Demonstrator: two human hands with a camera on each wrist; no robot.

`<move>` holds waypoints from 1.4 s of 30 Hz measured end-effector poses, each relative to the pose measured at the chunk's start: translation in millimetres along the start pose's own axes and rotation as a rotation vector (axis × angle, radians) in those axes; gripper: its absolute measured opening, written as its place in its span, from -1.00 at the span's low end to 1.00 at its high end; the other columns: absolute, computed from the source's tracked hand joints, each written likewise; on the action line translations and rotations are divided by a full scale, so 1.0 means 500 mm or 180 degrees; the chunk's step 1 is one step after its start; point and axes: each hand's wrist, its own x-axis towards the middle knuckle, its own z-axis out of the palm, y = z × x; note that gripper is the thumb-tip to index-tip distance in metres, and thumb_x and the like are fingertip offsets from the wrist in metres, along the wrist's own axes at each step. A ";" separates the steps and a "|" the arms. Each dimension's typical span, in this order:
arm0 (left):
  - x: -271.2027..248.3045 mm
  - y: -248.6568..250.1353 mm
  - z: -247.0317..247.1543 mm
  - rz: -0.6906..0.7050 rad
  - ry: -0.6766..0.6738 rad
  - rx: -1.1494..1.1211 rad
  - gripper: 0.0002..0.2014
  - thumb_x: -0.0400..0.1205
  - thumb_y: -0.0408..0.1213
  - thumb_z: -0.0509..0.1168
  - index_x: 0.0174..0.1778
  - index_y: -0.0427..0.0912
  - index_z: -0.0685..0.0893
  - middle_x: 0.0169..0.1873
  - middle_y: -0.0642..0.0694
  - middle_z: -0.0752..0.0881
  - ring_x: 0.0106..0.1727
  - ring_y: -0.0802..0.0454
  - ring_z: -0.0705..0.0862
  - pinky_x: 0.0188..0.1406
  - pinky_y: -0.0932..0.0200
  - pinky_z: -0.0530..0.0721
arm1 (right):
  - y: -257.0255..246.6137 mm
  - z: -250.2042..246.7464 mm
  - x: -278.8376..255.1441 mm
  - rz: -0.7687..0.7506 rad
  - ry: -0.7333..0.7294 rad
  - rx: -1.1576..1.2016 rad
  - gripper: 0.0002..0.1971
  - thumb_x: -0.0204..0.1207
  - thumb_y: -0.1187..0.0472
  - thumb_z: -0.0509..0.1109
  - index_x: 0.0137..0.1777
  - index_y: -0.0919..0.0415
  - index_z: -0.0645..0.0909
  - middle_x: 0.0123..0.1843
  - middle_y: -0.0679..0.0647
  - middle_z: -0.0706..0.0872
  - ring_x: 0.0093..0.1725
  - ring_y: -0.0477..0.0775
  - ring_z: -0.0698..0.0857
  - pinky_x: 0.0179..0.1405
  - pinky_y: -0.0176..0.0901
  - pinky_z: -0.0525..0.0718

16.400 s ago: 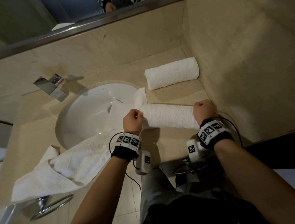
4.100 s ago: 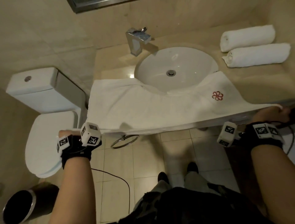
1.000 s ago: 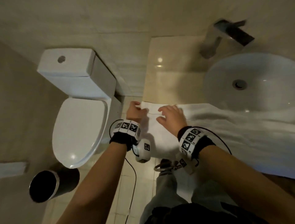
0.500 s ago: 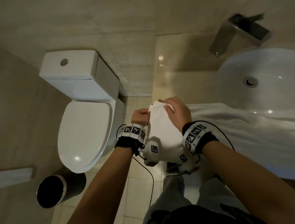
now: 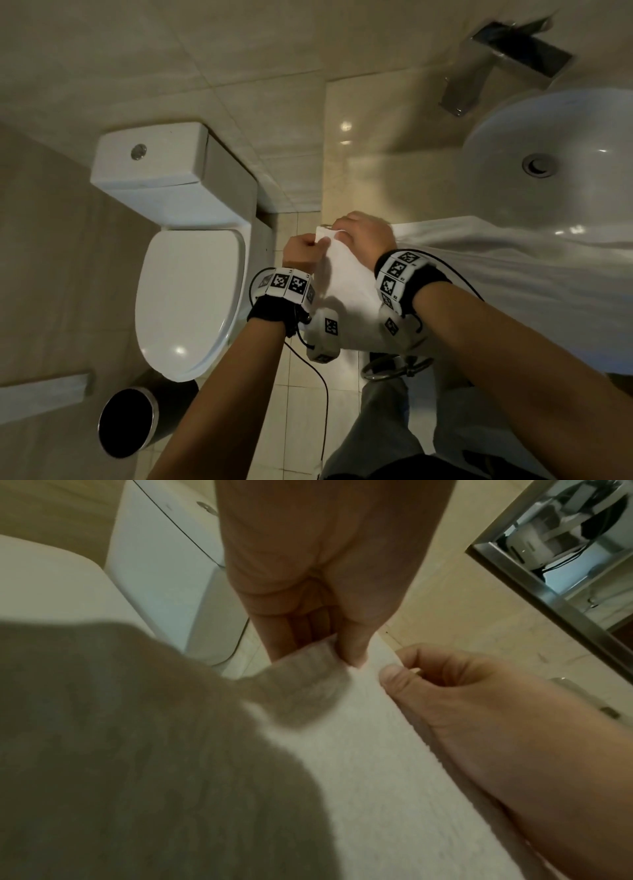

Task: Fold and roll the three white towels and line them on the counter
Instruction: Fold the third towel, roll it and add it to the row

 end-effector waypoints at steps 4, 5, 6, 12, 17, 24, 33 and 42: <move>-0.002 0.008 0.004 -0.0221 -0.0040 0.0100 -0.71 0.64 -0.22 0.23 0.03 -0.37 0.74 0.01 -0.35 0.75 0.04 -0.23 0.71 0.17 -0.07 0.67 | -0.003 -0.008 -0.004 0.0225 -0.0121 -0.0053 -0.77 0.65 0.10 0.20 0.16 0.16 0.60 0.12 0.08 0.68 0.14 0.18 0.62 0.02 -0.07 0.52; -0.002 0.011 0.005 -0.0305 -0.0021 0.0127 -0.71 0.64 -0.21 0.22 0.04 -0.36 0.73 0.05 -0.36 0.74 0.08 -0.25 0.69 0.20 -0.06 0.66 | -0.001 -0.012 -0.008 0.0310 -0.0108 -0.0030 -0.78 0.64 0.08 0.21 0.12 0.16 0.59 0.09 0.07 0.69 0.09 0.19 0.64 -0.01 -0.07 0.53; -0.002 0.016 0.006 -0.0403 0.0012 0.0127 -0.70 0.65 -0.22 0.21 0.09 -0.36 0.71 0.11 -0.37 0.72 0.14 -0.27 0.67 0.23 -0.03 0.64 | 0.003 -0.021 -0.014 0.0389 -0.0108 -0.0021 -0.78 0.63 0.05 0.22 0.11 0.15 0.58 0.07 0.07 0.69 0.07 0.20 0.65 -0.03 -0.07 0.53; 0.007 0.028 0.014 -0.0591 0.0274 0.0422 -0.64 0.72 -0.26 0.08 0.31 -0.39 0.57 0.32 -0.32 0.59 0.37 -0.24 0.54 0.31 0.07 0.47 | 0.096 -0.119 -0.105 0.0693 -0.0795 -0.0183 -0.69 0.55 0.00 0.31 0.22 0.11 0.57 0.24 0.05 0.65 0.22 0.14 0.58 0.11 -0.12 0.47; 0.004 0.032 0.034 -0.0468 0.0470 0.0915 -0.62 0.72 -0.25 0.00 0.18 -0.44 0.61 0.24 -0.40 0.61 0.28 -0.31 0.56 0.31 -0.06 0.50 | 0.248 -0.215 -0.217 0.1239 -0.0892 -0.0258 -0.86 0.51 0.04 0.33 -0.01 0.06 0.59 0.02 0.00 0.64 0.05 0.08 0.59 -0.06 -0.22 0.38; -0.034 0.079 0.090 -0.0611 0.1818 0.0956 -0.61 0.69 -0.26 0.12 0.33 -0.49 0.44 0.35 -0.48 0.43 0.40 -0.31 0.39 0.32 -0.10 0.27 | 0.392 -0.298 -0.333 0.1419 -0.0863 0.0391 -0.91 0.51 0.13 0.38 -0.03 0.09 0.61 -0.08 0.01 0.61 -0.01 0.09 0.60 0.06 -0.12 0.54; -0.150 0.274 0.347 0.1032 0.1197 0.0907 -0.71 0.54 -0.34 0.14 0.03 -0.36 0.69 0.14 -0.39 0.63 0.21 -0.31 0.50 0.16 0.07 0.31 | 0.570 -0.391 -0.468 0.1293 -0.0711 0.0236 -0.88 0.46 0.12 0.37 -0.02 -0.01 0.58 -0.09 -0.06 0.61 -0.07 0.03 0.58 -0.10 -0.18 0.43; -0.306 0.418 0.677 0.2102 -0.1444 0.2400 -0.71 0.64 -0.27 0.17 0.27 -0.18 0.54 0.28 -0.16 0.56 0.31 -0.13 0.51 0.35 0.03 0.44 | 0.730 -0.507 -0.571 0.1310 -0.0575 -0.0253 -0.73 0.49 0.11 0.35 0.17 0.08 0.64 0.13 0.07 0.70 0.12 0.11 0.62 0.03 -0.15 0.50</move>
